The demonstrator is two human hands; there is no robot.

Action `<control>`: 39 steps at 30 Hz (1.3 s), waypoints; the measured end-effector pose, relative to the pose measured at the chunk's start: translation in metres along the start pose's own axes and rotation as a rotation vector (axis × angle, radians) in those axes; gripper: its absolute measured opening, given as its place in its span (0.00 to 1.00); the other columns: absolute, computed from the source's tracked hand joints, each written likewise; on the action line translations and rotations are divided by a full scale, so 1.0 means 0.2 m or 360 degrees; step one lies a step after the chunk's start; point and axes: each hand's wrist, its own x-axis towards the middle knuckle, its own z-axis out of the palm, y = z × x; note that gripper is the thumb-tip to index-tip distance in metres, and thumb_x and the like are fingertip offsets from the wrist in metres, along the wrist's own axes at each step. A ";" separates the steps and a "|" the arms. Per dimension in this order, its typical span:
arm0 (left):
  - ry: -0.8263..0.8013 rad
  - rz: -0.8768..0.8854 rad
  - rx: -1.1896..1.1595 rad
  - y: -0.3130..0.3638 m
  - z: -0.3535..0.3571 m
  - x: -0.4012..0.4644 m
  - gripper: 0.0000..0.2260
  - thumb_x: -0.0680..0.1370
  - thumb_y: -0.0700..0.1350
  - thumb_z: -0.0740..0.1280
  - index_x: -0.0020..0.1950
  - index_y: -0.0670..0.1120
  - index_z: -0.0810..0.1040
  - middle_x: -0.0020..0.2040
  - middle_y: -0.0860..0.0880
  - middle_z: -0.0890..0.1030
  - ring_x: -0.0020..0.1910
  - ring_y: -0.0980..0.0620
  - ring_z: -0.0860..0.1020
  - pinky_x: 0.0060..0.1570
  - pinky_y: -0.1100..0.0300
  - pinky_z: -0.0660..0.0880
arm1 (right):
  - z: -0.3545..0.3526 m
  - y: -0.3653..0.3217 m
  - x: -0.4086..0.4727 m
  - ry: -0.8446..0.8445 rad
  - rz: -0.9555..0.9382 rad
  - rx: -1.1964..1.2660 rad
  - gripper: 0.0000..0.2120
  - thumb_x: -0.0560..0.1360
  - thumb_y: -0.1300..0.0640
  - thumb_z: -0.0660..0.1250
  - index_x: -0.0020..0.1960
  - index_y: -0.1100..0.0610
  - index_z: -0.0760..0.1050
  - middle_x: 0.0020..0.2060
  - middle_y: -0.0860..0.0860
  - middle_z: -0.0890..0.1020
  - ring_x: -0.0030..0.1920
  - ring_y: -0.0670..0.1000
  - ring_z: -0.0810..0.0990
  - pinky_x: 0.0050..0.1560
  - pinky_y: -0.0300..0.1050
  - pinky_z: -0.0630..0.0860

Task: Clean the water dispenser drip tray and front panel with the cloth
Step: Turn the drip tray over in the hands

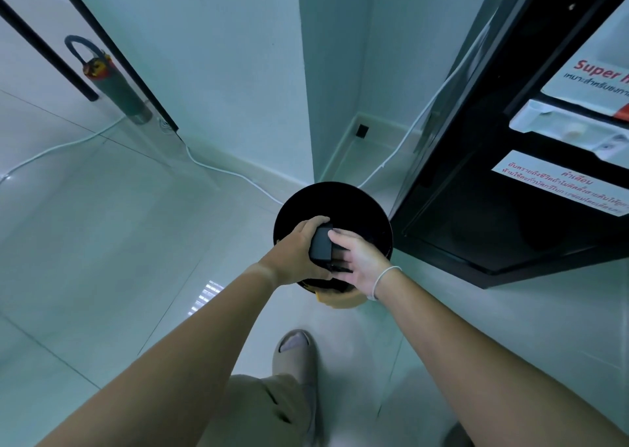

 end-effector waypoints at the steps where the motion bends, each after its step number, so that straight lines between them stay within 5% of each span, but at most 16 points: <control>1: 0.0000 0.0019 0.0013 0.00 0.00 0.00 0.41 0.65 0.44 0.77 0.72 0.53 0.58 0.68 0.51 0.65 0.64 0.51 0.69 0.60 0.64 0.67 | 0.00 0.00 0.00 0.0000 -0.0021 0.0015 0.18 0.76 0.54 0.65 0.65 0.51 0.70 0.60 0.57 0.78 0.60 0.55 0.76 0.53 0.52 0.77; 3: 0.0012 0.0067 0.0038 0.00 -0.01 0.01 0.39 0.64 0.45 0.78 0.69 0.54 0.61 0.64 0.52 0.69 0.60 0.51 0.71 0.57 0.62 0.70 | -0.01 0.01 0.00 -0.0007 -0.0053 0.0035 0.19 0.75 0.56 0.66 0.65 0.52 0.69 0.60 0.57 0.78 0.57 0.54 0.77 0.48 0.50 0.78; 13: 0.0231 -0.0030 -0.0065 -0.09 -0.09 -0.03 0.37 0.62 0.44 0.79 0.65 0.52 0.63 0.56 0.51 0.72 0.52 0.50 0.73 0.43 0.67 0.70 | -0.19 -0.05 0.00 0.0060 -0.0242 0.0085 0.19 0.76 0.60 0.64 0.66 0.48 0.68 0.37 0.51 0.72 0.45 0.49 0.74 0.54 0.56 0.76; 20: 0.0406 -0.0152 -0.0366 -0.05 -0.01 0.00 0.39 0.64 0.46 0.79 0.69 0.49 0.61 0.59 0.50 0.72 0.55 0.49 0.73 0.51 0.60 0.71 | -0.21 -0.08 -0.04 -0.0072 -0.0310 -0.0393 0.16 0.79 0.49 0.58 0.65 0.44 0.70 0.41 0.49 0.75 0.44 0.47 0.73 0.48 0.43 0.75; 26: 0.0702 -0.0330 -0.0773 -0.05 0.08 -0.04 0.37 0.64 0.44 0.79 0.67 0.47 0.62 0.60 0.48 0.73 0.59 0.46 0.74 0.57 0.53 0.75 | -0.36 -0.04 -0.06 0.0061 -0.0348 -0.0948 0.16 0.78 0.47 0.58 0.66 0.41 0.69 0.41 0.49 0.78 0.52 0.50 0.75 0.59 0.47 0.71; 30: 0.0751 -0.0329 -0.0814 -0.03 0.10 -0.04 0.37 0.64 0.45 0.79 0.67 0.49 0.62 0.60 0.49 0.73 0.59 0.47 0.74 0.59 0.50 0.75 | -0.35 -0.06 -0.11 0.0012 -0.0463 -0.1081 0.17 0.78 0.50 0.60 0.66 0.40 0.68 0.42 0.47 0.78 0.47 0.43 0.75 0.47 0.35 0.68; 35: 0.0823 -0.0373 -0.0928 -0.02 0.11 -0.04 0.34 0.65 0.47 0.79 0.64 0.51 0.63 0.58 0.49 0.73 0.57 0.46 0.75 0.57 0.48 0.76 | -0.36 -0.05 -0.14 -0.0103 -0.0618 -0.1541 0.22 0.73 0.53 0.66 0.63 0.34 0.69 0.58 0.43 0.76 0.65 0.44 0.70 0.67 0.39 0.63; 39: 0.0869 -0.0400 -0.1030 -0.03 0.10 -0.05 0.32 0.65 0.46 0.78 0.62 0.52 0.63 0.55 0.50 0.73 0.54 0.48 0.76 0.51 0.54 0.77 | -0.37 -0.10 -0.21 -0.0095 -0.0687 -0.2181 0.28 0.75 0.53 0.65 0.71 0.41 0.61 0.66 0.51 0.70 0.73 0.47 0.58 0.68 0.39 0.57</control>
